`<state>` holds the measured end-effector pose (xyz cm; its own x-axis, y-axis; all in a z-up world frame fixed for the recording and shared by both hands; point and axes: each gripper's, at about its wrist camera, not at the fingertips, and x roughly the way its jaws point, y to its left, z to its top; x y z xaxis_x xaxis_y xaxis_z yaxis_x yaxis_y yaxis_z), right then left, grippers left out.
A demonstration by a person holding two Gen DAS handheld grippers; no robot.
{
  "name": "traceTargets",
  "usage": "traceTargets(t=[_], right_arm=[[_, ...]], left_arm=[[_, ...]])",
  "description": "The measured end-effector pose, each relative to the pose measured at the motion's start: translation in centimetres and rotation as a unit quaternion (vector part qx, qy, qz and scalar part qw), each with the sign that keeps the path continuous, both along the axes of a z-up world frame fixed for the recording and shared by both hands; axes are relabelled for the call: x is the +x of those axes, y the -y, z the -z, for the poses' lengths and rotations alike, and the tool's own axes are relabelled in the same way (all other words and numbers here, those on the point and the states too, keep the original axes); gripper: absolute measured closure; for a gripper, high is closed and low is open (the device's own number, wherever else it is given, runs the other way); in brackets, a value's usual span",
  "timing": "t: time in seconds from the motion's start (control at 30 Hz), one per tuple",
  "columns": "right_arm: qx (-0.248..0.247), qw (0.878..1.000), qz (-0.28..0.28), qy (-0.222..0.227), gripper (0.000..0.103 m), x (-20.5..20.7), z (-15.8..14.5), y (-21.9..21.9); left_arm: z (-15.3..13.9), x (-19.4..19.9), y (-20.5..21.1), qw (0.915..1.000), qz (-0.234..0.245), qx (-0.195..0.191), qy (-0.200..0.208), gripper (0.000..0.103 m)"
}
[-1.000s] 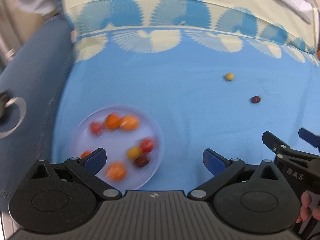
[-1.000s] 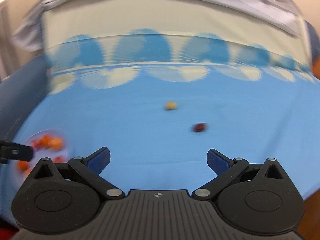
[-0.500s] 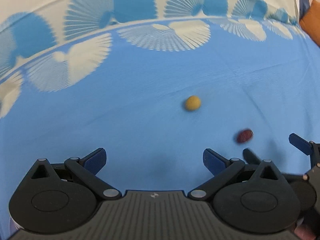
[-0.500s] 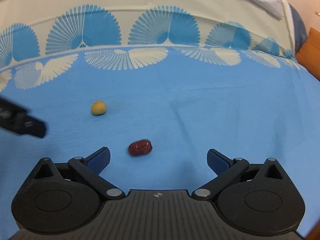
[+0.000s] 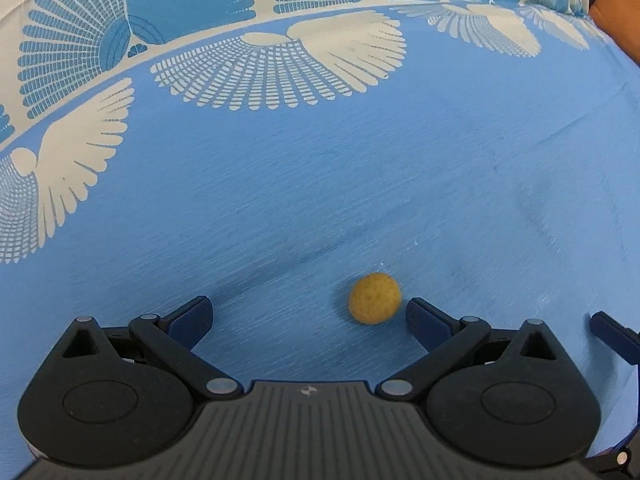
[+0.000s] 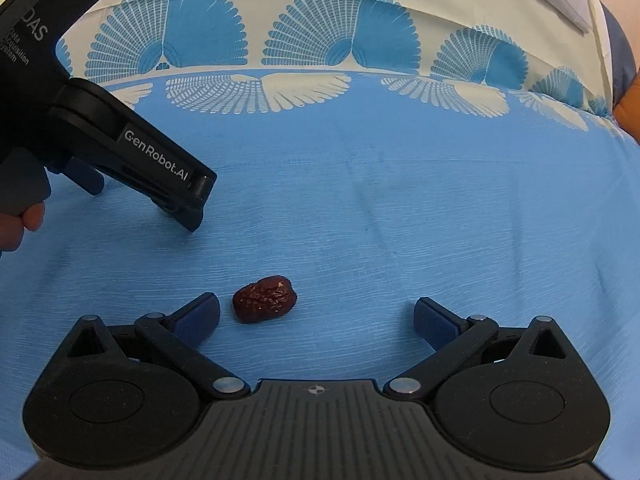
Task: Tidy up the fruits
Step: 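Grasp the small yellow fruit with the left tool while the right tool grasps the dark red date, then carry the yellow fruit and dark red date to the plate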
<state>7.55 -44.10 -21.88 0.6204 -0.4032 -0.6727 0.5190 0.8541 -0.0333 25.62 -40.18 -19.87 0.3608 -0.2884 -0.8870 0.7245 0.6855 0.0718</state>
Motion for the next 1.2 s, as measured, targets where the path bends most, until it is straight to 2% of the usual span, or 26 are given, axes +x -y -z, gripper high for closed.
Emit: traceTargets(t=[0.03,0.1,0.13,0.17,0.27,0.33,0.47,0.57,0.7,0.87,1.03,1.2], right_arm=[[0.002,1.000,-0.001,0.001,0.006,0.0,-0.1,-0.1],[-0.007,1.000,-0.010,0.009,0.032,-0.4,-0.5,-0.6],[-0.015,1.000,-0.017,0.013,0.063,-0.5,-0.7,-1.0],[-0.016,0.999,-0.028,0.016,0.069,-0.5,-0.9,-1.1],[-0.010,0.999,-0.022,0.022,0.069,-0.7,-1.1,-0.9],[-0.020,1.000,0.001,0.023,0.069,-1.1,-1.3,-0.5],[-0.024,0.998,0.053,0.027,0.069,-2.5,-2.7,0.7],[-0.022,0.997,0.064,0.047,0.069,-4.2,-5.0,0.0],[-0.018,0.997,0.011,0.075,0.069,-7.5,-8.9,-4.0],[0.005,0.993,-0.085,0.078,0.069,-11.7,-12.5,-10.8],[0.036,0.982,-0.172,0.072,0.069,-14.2,-14.9,-17.1],[0.032,0.969,-0.233,0.070,0.069,-15.5,-16.7,-22.0]], left_arm=[[0.0,0.0,0.1,1.0000,0.000,-0.003,0.002,0.005],[-0.7,-0.7,0.3,0.9996,0.019,-0.019,0.002,0.033],[-1.1,-1.3,0.5,0.9990,0.035,-0.022,0.014,0.070],[-1.4,-2.0,0.8,0.9985,0.050,-0.015,0.019,0.076],[-2.0,-3.2,0.7,0.9980,0.055,-0.007,0.029,0.076],[-3.0,-3.7,-0.3,0.9985,0.045,-0.008,0.030,0.076],[-5.8,-5.1,-4.5,0.9995,0.003,-0.005,0.032,0.076],[-7.9,-6.9,-9.1,0.9990,-0.034,0.011,0.028,0.076],[-10.3,-9.8,-16.0,0.9955,-0.082,0.033,0.036,0.076],[-12.9,-13.9,-24.6,0.9875,-0.148,0.042,0.036,0.076],[-15.2,-18.0,-32.1,0.9790,-0.199,0.033,0.032,0.076],[-16.6,-21.6,-37.4,0.9723,-0.230,0.018,0.037,0.076]])
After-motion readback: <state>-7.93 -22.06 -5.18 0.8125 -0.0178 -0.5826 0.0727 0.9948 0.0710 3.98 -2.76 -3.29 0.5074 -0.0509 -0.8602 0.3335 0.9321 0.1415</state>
